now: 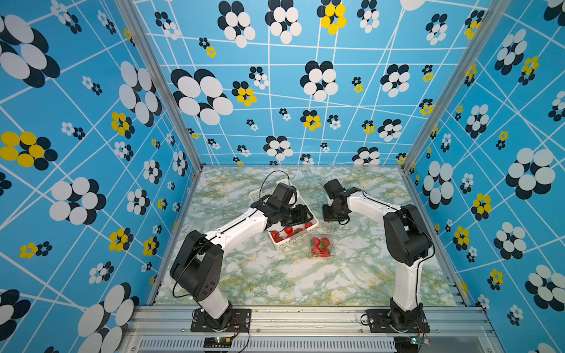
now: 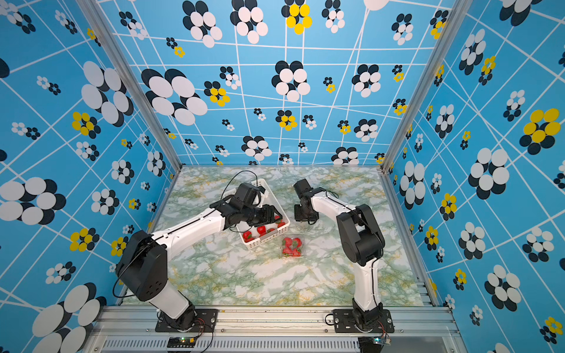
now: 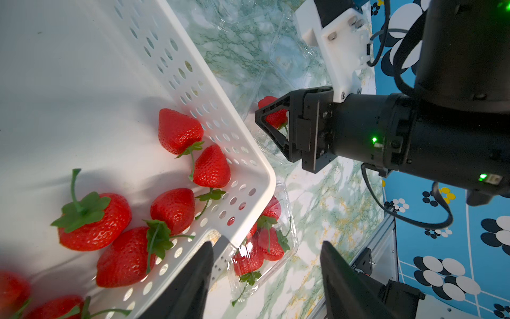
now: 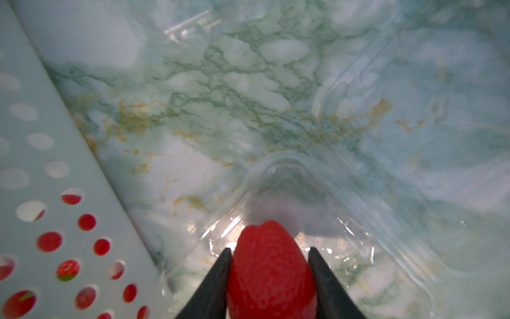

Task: Pack strawberries into containers
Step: Place the strawberry in the packing box, then pick up the strawberry from the basket.

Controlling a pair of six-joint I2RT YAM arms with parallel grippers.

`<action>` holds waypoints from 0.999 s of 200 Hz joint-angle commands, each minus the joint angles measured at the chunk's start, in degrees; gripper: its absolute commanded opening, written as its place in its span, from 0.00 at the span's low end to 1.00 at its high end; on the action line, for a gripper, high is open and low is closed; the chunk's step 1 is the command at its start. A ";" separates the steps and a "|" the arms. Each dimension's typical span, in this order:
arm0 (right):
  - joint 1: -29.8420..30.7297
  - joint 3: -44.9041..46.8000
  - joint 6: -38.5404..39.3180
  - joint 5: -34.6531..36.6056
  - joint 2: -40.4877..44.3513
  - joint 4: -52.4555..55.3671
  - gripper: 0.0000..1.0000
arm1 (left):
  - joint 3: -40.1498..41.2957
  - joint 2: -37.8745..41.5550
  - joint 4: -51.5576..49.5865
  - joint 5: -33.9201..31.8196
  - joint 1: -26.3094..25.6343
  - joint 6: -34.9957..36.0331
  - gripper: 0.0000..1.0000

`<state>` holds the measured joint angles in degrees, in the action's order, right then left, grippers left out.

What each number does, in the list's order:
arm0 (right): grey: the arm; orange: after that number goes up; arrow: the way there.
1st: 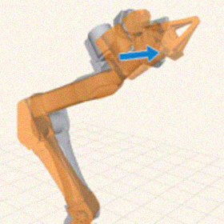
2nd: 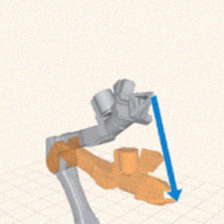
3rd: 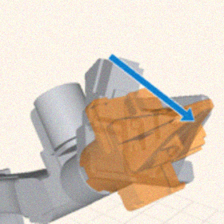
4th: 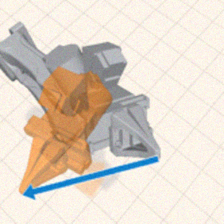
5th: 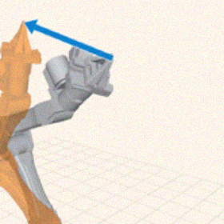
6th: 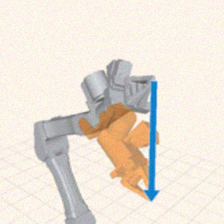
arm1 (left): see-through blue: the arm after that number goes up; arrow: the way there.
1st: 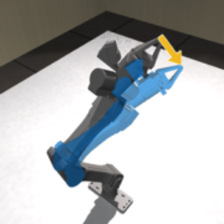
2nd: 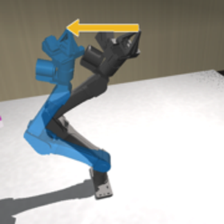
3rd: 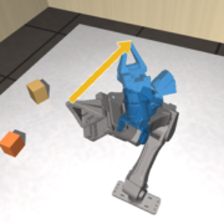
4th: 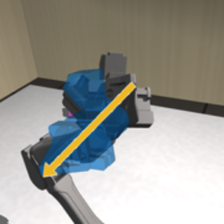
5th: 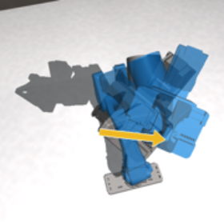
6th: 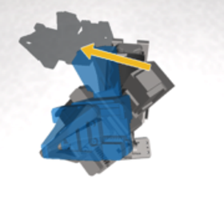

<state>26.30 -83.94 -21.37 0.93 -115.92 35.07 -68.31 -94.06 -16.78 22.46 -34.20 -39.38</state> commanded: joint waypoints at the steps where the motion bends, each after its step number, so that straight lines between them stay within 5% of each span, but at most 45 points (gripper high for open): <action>1: -0.42 -1.21 0.88 -0.42 -0.32 0.99 0.59 | 1.12 1.91 -1.26 -1.01 0.43 0.61 0.63; 65: -0.08 -0.67 1.76 2.32 6.78 1.41 0.63 | 2.86 3.92 -1.75 -2.49 1.30 0.44 0.63; 105: 3.76 -7.26 5.71 0.47 11.34 8.57 0.56 | 4.65 4.82 -1.51 -2.72 3.21 0.00 0.64; 200: 12.47 -29.89 9.74 -6.25 -7.38 17.41 0.51 | 10.71 10.18 0.14 -2.68 7.62 -0.46 0.64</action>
<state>38.52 -110.74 -13.43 -2.94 -118.15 47.09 -59.44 -86.59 -17.12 20.12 -27.73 -39.62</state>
